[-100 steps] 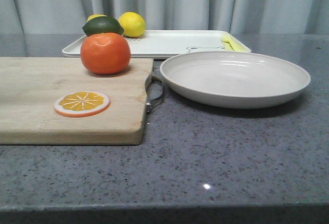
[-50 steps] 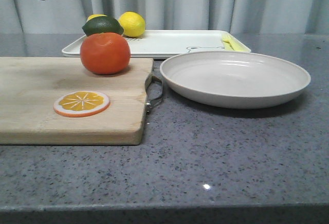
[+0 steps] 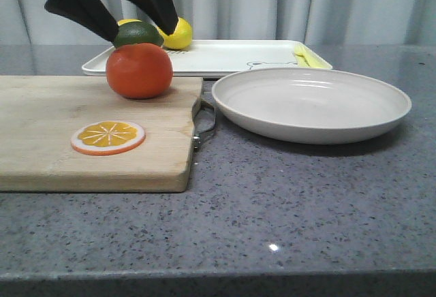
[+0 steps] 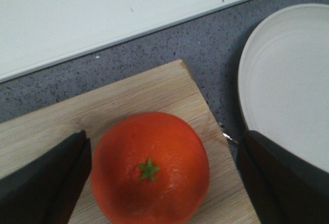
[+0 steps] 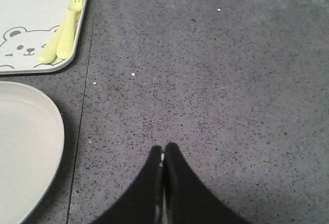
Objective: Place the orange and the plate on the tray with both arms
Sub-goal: 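Lower the left gripper onto the orange on the cutting board and grasp it, then lift the orange with the left gripper and lower it onto the white plate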
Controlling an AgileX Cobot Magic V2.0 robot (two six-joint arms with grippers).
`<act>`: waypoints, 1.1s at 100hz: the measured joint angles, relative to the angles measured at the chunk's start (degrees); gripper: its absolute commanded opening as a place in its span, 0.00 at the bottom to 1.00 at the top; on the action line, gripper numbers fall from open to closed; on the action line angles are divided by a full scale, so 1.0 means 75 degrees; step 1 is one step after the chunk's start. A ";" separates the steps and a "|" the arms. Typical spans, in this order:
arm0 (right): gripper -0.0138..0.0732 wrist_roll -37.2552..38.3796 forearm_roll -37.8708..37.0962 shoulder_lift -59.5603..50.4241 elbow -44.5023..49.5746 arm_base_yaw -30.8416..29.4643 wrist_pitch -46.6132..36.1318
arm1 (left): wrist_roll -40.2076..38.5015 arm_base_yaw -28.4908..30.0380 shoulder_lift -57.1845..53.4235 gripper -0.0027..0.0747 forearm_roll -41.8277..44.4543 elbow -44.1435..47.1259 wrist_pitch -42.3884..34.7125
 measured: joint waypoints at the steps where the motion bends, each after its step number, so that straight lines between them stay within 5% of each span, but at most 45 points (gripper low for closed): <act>1: 0.09 0.0000 0.0000 0.0000 0.0000 0.0000 0.0000 | 0.0000 0.0000 0.0015 0.76 0.0000 0.0008 0.0001; 38: 0.09 0.0000 0.0034 0.0000 0.0000 0.0000 0.0000 | 0.0000 0.0000 0.0487 0.73 -0.0010 -0.0023 0.0168; 74: 0.09 0.0000 0.0047 0.0000 0.0000 0.0000 0.0015 | 0.0063 0.0000 0.0487 0.42 -0.0010 -0.0095 0.0275; 110: 0.09 0.0000 0.0050 0.0000 0.0000 0.0000 0.0015 | 0.0381 -0.1099 0.0684 0.40 -0.0010 -0.1196 0.0474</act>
